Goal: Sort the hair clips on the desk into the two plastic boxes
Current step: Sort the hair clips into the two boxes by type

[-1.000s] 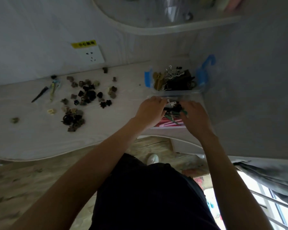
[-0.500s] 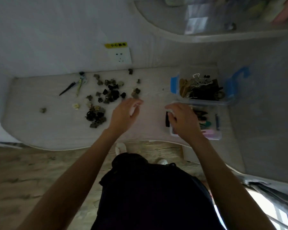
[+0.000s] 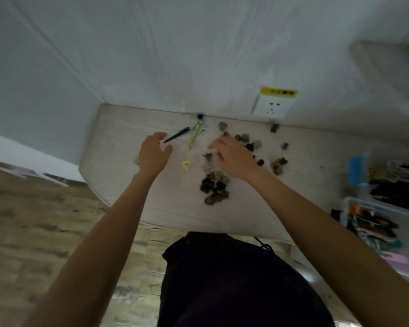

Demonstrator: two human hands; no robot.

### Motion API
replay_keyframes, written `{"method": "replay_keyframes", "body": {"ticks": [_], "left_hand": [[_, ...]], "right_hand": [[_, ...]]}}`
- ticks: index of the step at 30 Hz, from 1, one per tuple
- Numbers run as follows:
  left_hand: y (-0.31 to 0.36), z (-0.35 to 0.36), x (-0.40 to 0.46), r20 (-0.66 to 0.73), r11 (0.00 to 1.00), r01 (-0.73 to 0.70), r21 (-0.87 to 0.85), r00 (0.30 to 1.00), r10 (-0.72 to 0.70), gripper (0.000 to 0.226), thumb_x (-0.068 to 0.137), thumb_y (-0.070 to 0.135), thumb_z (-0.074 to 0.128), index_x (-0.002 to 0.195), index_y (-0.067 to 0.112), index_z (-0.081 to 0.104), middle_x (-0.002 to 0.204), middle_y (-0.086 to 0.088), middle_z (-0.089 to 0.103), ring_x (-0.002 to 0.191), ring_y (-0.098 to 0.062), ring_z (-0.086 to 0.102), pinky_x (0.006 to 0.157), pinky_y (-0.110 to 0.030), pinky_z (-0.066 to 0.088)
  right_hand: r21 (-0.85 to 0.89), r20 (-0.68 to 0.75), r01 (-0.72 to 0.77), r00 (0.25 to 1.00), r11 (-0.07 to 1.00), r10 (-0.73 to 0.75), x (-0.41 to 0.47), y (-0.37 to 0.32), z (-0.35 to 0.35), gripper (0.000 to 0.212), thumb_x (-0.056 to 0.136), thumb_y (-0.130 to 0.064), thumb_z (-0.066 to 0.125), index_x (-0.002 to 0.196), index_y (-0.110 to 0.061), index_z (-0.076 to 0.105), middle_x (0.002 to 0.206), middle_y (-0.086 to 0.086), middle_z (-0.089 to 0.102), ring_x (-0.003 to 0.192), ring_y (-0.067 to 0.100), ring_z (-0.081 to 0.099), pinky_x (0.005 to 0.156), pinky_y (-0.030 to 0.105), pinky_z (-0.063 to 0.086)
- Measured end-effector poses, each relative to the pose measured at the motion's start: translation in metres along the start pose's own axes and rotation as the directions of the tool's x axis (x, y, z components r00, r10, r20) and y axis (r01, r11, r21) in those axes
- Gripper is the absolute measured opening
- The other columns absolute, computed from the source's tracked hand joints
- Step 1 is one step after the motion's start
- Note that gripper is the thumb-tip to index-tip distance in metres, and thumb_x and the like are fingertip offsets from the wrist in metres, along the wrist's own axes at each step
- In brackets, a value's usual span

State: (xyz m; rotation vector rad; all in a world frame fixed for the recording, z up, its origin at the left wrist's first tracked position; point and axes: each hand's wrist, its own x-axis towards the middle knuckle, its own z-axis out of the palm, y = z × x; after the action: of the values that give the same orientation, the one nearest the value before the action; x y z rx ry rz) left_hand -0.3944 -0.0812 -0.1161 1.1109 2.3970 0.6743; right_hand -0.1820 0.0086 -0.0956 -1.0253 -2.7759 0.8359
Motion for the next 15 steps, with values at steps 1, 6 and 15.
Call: {"method": "replay_keyframes", "body": {"ticks": [1,6,15], "left_hand": [[-0.001,-0.002,0.014,0.021,0.999,-0.02,0.029,1.0,0.019,0.038,0.087,0.022,0.059,0.123,0.013,0.053,0.122,-0.013,0.056,0.111,-0.029,0.054,0.095,-0.035,0.04],[0.006,0.003,0.053,0.156,0.975,-0.171,0.144,0.976,0.148,0.037,0.088,0.022,0.055,0.124,0.016,0.051,0.121,-0.01,0.057,0.11,-0.029,0.05,0.092,-0.037,0.039],[-0.002,0.011,0.065,0.225,0.963,-0.217,0.162,0.958,0.178,0.019,0.091,0.017,0.049,0.107,0.014,0.06,0.102,-0.012,0.06,0.098,-0.029,0.055,0.079,-0.037,0.043]], "right_hand": [[-0.017,0.013,-0.003,1.0,1.0,0.003,0.017,-0.003,0.002,0.036,0.089,-0.002,0.045,0.123,-0.01,0.053,0.13,0.011,0.051,0.117,0.027,0.046,0.097,0.036,0.039],[-0.146,0.065,0.003,0.998,0.989,0.006,0.065,-0.003,0.01,0.043,0.088,0.002,0.042,0.127,-0.013,0.051,0.136,0.014,0.045,0.118,0.032,0.042,0.096,0.036,0.034],[-0.184,0.031,0.032,0.999,0.982,-0.027,0.079,-0.004,0.021,0.033,0.086,-0.004,0.051,0.115,-0.012,0.063,0.124,0.027,0.05,0.107,0.042,0.048,0.081,0.046,0.049]]}}
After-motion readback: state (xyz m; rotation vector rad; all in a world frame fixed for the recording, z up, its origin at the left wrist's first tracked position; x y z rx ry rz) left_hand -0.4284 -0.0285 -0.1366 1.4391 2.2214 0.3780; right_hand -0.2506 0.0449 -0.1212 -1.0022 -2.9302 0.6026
